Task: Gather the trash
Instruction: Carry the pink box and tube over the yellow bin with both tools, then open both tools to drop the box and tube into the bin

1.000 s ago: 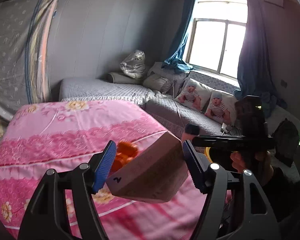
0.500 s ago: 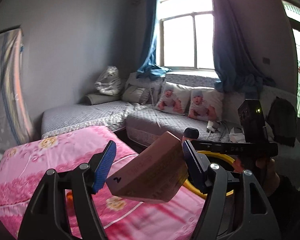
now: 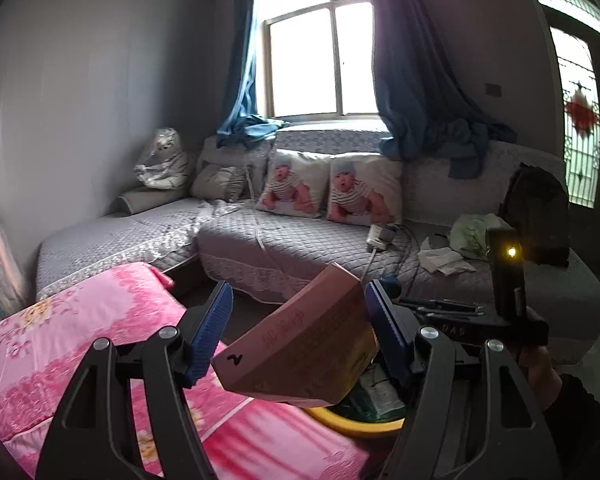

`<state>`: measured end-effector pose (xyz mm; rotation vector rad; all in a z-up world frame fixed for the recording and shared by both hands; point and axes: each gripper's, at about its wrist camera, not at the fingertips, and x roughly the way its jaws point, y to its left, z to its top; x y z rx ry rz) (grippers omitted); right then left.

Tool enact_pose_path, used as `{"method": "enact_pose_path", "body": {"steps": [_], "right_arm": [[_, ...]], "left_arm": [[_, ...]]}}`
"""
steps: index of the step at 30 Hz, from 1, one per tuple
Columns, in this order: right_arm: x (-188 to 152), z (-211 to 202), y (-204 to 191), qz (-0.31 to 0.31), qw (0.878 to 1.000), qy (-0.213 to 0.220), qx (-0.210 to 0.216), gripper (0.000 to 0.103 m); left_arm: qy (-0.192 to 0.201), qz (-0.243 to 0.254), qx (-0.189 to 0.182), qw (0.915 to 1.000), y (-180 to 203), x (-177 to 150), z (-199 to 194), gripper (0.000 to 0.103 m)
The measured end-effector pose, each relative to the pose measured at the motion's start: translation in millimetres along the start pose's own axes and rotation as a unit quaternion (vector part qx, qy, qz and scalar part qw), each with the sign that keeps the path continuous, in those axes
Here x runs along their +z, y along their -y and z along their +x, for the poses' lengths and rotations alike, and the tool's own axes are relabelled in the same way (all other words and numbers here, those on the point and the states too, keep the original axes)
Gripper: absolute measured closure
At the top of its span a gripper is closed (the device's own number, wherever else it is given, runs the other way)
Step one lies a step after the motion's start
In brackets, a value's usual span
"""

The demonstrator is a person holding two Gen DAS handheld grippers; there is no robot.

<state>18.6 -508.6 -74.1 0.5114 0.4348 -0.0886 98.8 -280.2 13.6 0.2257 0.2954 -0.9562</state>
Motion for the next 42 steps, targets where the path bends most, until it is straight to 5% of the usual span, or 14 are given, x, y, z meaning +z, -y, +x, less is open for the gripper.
{"method": "enact_pose_path", "body": {"steps": [15, 27, 30, 32, 37, 42], "right_arm": [[-26.8, -10.1, 54.2, 0.041, 0.997, -0.007, -0.071, 0.072], [-36.4, 4.7, 77.3, 0.091, 0.989, -0.041, -0.105, 0.071], [-35.0, -3.2, 80.3, 0.104, 0.988, -0.03, -0.106, 0.057], [-33.5, -11.3, 82.4, 0.115, 0.987, -0.016, -0.107, 0.037], [-29.2, -21.8, 78.7, 0.124, 0.988, -0.008, -0.091, 0.035], [-29.9, -10.1, 57.7, 0.104, 0.992, -0.03, -0.07, 0.034]], "left_arm": [[-0.043, -0.012, -0.026, 0.9987, 40.0, -9.1, 71.5, 0.038], [-0.101, -0.094, -0.054, 0.9889, 13.8, -36.3, 134.9, 0.036], [-0.113, -0.125, -0.059, 0.9839, 2.2, -43.6, 140.2, 0.018], [-0.109, -0.143, -0.054, 0.9822, -7.6, -47.4, 137.9, 0.011], [-0.088, -0.178, -0.041, 0.9792, -36.1, -53.0, 121.8, 0.009], [-0.057, -0.167, 0.027, 0.984, -82.5, -59.9, 81.6, 0.009]]}}
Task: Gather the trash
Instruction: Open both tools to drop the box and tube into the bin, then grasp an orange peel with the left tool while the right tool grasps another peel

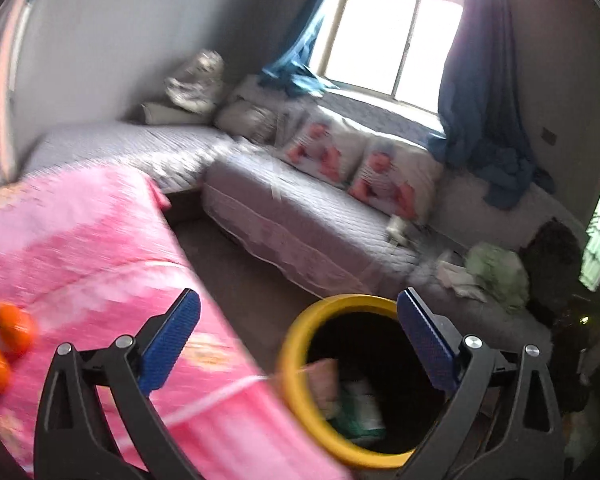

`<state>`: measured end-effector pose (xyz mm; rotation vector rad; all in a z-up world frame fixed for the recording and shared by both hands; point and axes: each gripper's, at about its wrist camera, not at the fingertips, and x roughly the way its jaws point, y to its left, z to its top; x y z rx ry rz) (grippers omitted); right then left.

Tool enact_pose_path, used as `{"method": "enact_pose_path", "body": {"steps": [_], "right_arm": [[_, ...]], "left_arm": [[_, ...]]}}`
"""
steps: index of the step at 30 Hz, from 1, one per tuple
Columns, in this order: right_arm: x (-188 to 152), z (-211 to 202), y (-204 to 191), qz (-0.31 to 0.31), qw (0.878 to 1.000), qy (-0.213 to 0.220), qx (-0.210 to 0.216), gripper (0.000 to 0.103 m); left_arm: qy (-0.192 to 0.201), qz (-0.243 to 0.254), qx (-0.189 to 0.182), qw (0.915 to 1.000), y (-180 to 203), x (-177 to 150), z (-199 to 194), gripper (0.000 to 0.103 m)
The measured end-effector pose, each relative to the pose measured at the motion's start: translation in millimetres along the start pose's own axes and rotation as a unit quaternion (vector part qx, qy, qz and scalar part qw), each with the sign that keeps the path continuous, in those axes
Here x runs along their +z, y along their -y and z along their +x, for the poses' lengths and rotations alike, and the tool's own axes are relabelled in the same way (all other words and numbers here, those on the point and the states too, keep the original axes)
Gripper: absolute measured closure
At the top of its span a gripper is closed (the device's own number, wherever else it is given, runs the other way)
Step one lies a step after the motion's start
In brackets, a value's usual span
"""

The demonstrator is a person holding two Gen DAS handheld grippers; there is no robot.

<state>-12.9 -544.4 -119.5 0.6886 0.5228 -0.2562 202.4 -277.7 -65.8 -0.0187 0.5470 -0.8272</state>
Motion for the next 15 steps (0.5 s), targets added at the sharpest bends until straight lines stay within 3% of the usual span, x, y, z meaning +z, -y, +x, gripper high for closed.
{"method": "enact_pose_path", "body": {"steps": [4, 10, 15], "right_arm": [[-4.6, 13.0, -25.4, -0.026, 0.999, -0.017, 0.023, 0.031], [-10.4, 35.6, -74.5, -0.072, 0.995, -0.039, 0.057, 0.03], [-14.0, 51.0, -107.9, -0.093, 0.991, -0.056, 0.078, 0.03]], "left_arm": [[0.015, -0.009, 0.078, 0.9968, -62.3, -6.8, -43.0, 0.008], [-0.027, -0.051, 0.184, 0.9812, -148.7, -38.6, -89.1, 0.008], [-0.066, -0.114, 0.224, 0.9656, -208.3, -56.8, -95.7, 0.009]]}}
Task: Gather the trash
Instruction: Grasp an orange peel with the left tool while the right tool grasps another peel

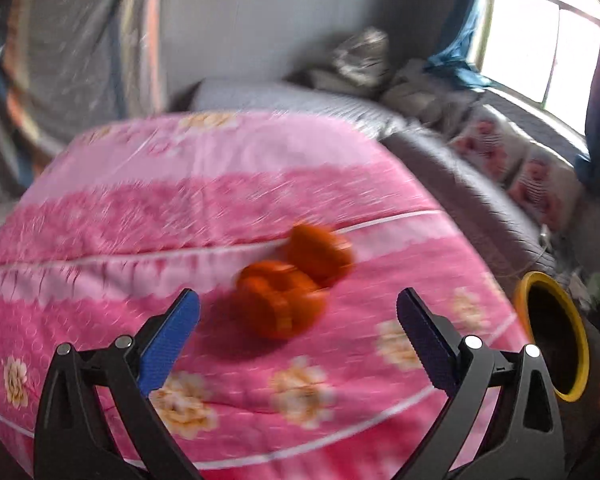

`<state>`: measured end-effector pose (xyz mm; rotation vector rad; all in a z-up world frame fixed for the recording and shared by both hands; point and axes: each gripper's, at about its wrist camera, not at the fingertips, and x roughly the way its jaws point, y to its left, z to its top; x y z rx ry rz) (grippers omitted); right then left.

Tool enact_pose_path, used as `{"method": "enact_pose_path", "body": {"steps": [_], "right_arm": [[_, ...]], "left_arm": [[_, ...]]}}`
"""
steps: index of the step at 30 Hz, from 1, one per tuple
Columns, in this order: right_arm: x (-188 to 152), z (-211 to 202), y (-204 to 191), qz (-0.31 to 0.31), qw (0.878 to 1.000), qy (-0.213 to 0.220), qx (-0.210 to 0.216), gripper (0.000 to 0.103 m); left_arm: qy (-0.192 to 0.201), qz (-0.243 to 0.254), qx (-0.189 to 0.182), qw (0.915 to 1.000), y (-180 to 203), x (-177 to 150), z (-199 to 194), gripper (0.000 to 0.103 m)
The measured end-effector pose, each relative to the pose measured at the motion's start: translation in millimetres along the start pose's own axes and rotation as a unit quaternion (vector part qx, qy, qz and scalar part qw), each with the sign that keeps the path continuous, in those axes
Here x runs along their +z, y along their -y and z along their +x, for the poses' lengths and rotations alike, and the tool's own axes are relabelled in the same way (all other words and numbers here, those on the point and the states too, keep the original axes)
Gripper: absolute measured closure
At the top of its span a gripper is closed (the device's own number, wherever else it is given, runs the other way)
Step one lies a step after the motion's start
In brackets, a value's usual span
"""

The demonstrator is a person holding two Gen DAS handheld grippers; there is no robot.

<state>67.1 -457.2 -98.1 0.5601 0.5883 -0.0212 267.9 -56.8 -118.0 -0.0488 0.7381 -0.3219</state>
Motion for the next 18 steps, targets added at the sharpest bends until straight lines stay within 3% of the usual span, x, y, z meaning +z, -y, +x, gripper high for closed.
{"method": "enact_pose_path", "body": {"steps": [9, 10, 12, 13, 18], "right_arm": [[-0.2, 6.9, -30.9, -0.038, 0.999, -0.013, 0.007, 0.03], [-0.1, 6.1, -33.1, -0.042, 0.999, -0.013, 0.008, 0.03], [-0.5, 4.4, -36.1, -0.049, 0.999, -0.012, 0.011, 0.03], [-0.6, 3.7, -38.4, -0.054, 0.998, -0.012, 0.014, 0.03], [1.0, 8.1, -66.9, -0.107, 0.993, -0.019, 0.042, 0.029]], "left_arm": [[-0.037, 0.009, 0.014, 0.9992, -13.6, 4.1, 37.0, 0.012], [-0.046, 0.003, 0.013, 0.9988, -16.9, 4.5, 44.1, 0.023], [-0.057, -0.004, -0.001, 0.9983, -19.3, 4.4, 50.8, 0.033], [-0.063, -0.008, -0.003, 0.998, -20.4, 4.0, 53.8, 0.046], [-0.049, 0.004, -0.001, 0.9988, -16.6, 4.4, 48.5, 0.06]]}}
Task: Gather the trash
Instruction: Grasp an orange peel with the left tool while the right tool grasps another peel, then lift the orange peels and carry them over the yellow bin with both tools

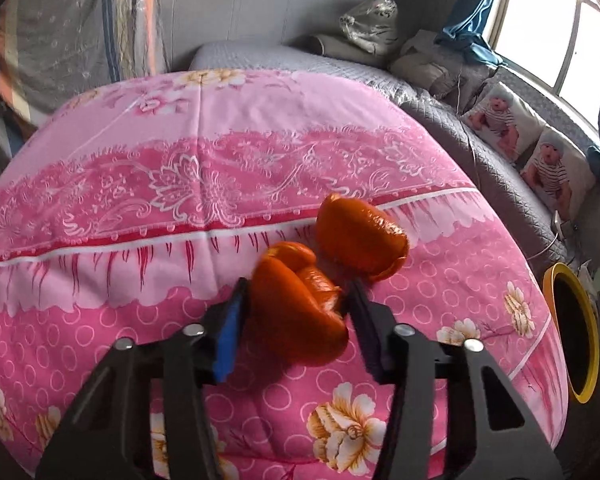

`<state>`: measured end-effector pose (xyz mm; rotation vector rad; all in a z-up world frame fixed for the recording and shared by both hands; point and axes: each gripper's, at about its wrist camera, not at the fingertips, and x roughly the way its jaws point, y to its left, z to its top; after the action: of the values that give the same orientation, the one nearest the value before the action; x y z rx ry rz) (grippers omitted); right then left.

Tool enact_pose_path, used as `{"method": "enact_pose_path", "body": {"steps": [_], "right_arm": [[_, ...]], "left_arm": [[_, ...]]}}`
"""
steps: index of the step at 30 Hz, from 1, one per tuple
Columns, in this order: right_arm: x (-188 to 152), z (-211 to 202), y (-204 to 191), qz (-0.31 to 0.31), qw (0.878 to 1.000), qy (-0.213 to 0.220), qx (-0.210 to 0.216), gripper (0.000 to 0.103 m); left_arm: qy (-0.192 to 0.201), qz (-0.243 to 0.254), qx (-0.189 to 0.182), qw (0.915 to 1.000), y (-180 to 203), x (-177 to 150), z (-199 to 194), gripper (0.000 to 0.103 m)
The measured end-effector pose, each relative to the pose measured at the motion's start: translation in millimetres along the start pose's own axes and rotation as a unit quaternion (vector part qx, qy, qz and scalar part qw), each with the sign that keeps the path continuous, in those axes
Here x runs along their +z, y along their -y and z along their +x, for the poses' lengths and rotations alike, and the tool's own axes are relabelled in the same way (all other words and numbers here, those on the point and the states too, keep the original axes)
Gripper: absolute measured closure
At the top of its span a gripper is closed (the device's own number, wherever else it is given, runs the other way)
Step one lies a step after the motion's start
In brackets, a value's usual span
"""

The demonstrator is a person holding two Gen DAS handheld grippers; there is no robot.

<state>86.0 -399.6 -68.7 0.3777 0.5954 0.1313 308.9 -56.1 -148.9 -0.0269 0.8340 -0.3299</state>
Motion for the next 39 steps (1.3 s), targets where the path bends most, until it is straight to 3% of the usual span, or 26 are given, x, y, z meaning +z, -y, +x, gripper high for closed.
{"method": "enact_pose_path", "body": {"steps": [4, 11, 18, 24, 29, 34, 39], "right_arm": [[9.6, 19.3, -40.6, -0.067, 0.997, -0.009, 0.03, 0.024], [22.5, 103.8, -131.9, -0.194, 0.976, -0.068, 0.067, 0.024], [31.2, 196.8, -183.5, -0.24, 0.963, -0.109, 0.057, 0.024], [21.1, 254.0, -204.9, -0.268, 0.954, -0.134, 0.028, 0.026], [21.3, 279.2, -213.2, -0.28, 0.95, -0.14, 0.009, 0.041], [24.6, 293.5, -206.9, -0.257, 0.954, -0.153, 0.003, 0.057], [27.0, 291.5, -198.6, -0.236, 0.959, -0.154, 0.0, 0.066]], "left_arm": [[0.014, -0.011, -0.009, 0.9998, -5.6, 0.2, -9.9, 0.065], [0.06, -0.037, -0.032, 0.997, -20.2, -2.4, -58.8, 0.065], [0.105, -0.034, -0.018, 0.9938, -35.8, -18.4, -104.7, 0.065], [0.121, -0.04, -0.004, 0.9919, -54.7, -23.0, -117.6, 0.065], [0.136, -0.045, 0.001, 0.9897, -63.4, -25.0, -124.0, 0.065], [0.139, -0.052, -0.001, 0.989, -67.2, -27.9, -128.0, 0.065], [0.137, -0.047, 0.001, 0.9895, -63.7, -28.3, -129.8, 0.065]]}}
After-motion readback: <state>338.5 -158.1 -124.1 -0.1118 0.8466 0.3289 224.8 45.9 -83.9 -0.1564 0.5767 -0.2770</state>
